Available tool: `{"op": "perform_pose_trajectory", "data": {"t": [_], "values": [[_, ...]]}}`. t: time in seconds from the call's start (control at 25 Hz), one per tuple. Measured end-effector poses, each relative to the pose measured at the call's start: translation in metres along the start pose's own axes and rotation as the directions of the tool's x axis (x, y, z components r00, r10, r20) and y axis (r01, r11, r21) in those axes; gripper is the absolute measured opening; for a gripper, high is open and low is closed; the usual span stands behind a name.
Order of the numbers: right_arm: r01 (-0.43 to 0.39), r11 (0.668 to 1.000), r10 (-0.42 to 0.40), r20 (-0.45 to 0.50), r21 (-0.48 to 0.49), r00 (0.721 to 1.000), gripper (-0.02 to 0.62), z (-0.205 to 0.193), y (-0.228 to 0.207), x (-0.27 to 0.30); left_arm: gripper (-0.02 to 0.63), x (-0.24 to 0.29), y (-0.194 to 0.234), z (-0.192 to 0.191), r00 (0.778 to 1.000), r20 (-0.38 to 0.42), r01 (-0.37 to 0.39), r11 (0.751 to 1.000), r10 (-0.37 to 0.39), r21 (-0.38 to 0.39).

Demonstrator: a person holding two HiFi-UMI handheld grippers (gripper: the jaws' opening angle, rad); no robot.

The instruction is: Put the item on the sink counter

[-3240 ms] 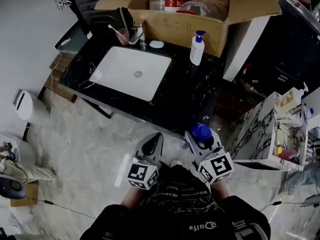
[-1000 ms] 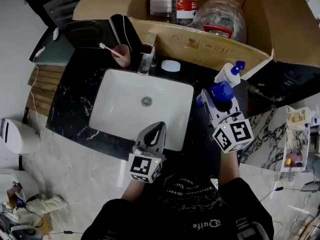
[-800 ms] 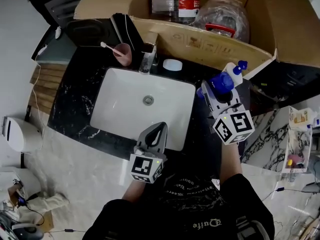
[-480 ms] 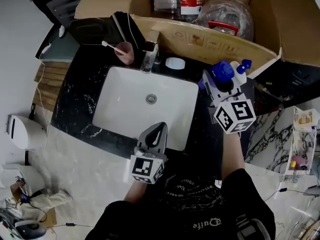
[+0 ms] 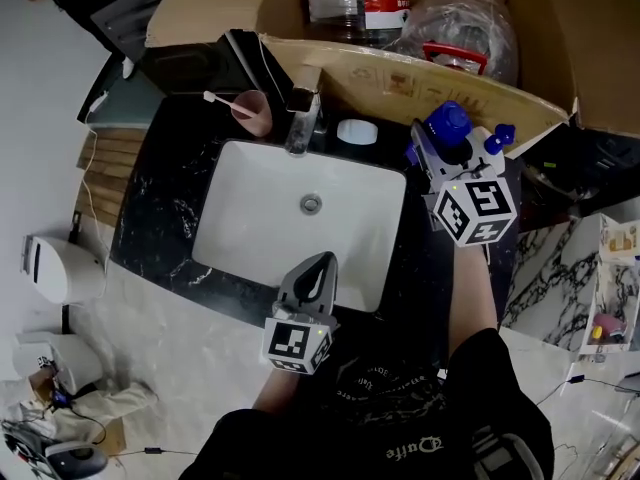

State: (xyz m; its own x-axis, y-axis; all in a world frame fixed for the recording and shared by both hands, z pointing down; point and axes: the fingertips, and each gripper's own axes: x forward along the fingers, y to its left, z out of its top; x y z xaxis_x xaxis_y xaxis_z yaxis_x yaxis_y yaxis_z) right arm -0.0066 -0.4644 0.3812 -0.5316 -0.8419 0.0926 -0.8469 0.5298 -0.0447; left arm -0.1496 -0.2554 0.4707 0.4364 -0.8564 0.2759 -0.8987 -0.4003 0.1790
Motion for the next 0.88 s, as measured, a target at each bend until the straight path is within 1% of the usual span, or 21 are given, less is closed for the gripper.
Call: {"op": "perform_pose_trajectory", "data": {"t": [0.4,0.64,0.88], "values": [[0.002,1.0,-0.004,-0.091,-0.022,0.996,0.143,-0.036,-0.017,0.03,0.008,0.015,0.012,-0.003,1.0,-0.03,-0.003,1.0,0.003,-0.007],[0.012,1.0,-0.014,-0.118,-0.022,0.993,0.143,-0.053,-0.027,0.038,0.006,0.021,0.017,-0.007,0.999,-0.046,-0.004,1.0,0.003,-0.009],[0.0,1.0,-0.005,-0.146,-0.031,0.989,0.143,-0.065,-0.026,0.044,0.006,0.025,0.02,-0.007,0.999,-0.053,-0.005,1.0,0.005,-0.011]]}}
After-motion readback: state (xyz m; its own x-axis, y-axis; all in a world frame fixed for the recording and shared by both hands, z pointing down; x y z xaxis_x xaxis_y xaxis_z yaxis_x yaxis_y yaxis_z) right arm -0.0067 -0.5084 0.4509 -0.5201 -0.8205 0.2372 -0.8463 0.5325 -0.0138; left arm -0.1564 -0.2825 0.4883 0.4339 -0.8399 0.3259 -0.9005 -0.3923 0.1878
